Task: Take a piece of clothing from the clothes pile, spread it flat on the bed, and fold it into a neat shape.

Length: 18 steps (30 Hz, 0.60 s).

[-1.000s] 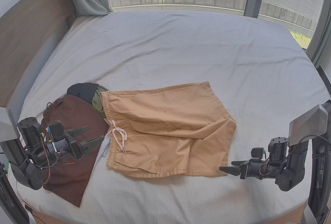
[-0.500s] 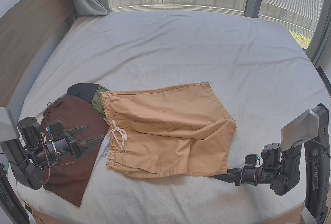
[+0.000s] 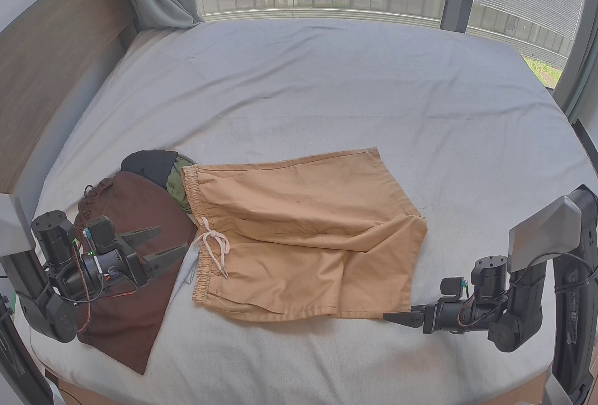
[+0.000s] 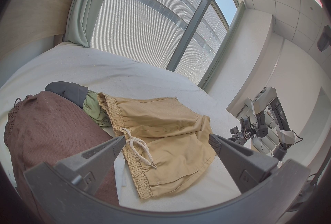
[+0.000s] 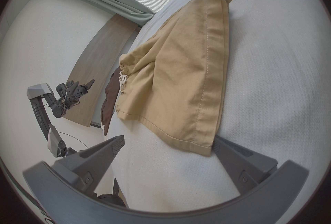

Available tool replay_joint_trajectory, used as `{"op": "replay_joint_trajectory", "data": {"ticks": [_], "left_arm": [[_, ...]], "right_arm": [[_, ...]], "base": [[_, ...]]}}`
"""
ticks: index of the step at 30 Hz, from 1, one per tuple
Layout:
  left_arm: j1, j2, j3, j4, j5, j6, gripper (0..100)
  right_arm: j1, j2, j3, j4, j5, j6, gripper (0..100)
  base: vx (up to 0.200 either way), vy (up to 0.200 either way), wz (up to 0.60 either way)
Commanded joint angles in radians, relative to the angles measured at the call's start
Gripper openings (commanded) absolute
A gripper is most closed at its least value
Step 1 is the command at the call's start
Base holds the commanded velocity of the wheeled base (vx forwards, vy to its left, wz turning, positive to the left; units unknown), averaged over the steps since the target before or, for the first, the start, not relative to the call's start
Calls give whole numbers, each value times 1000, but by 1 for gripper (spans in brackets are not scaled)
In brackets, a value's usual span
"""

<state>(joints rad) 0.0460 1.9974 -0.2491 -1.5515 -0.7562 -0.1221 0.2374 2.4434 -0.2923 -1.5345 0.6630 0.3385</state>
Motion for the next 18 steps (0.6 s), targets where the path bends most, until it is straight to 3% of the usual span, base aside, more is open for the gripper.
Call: {"op": "replay_joint_trajectory", "data": {"ticks": [1,10,11,18], "left_arm": [[0,4,-1,-1,0,-1,100],[0,7,-1,1,0,-1,100],[0,6,-1,1,0,-1,100],[0,29,-9,1,0,-5,100]], "right_arm": [[-1,-50,7,-10,1,5,100],[-4,-52,7,-10,1,4,100],[-6,-53,5,-10,1,4,0],[-10,-52,4,-10,1,0,0]], "base": [[0,0,0],[0,0,0],[0,0,0],[0,0,0]]}}
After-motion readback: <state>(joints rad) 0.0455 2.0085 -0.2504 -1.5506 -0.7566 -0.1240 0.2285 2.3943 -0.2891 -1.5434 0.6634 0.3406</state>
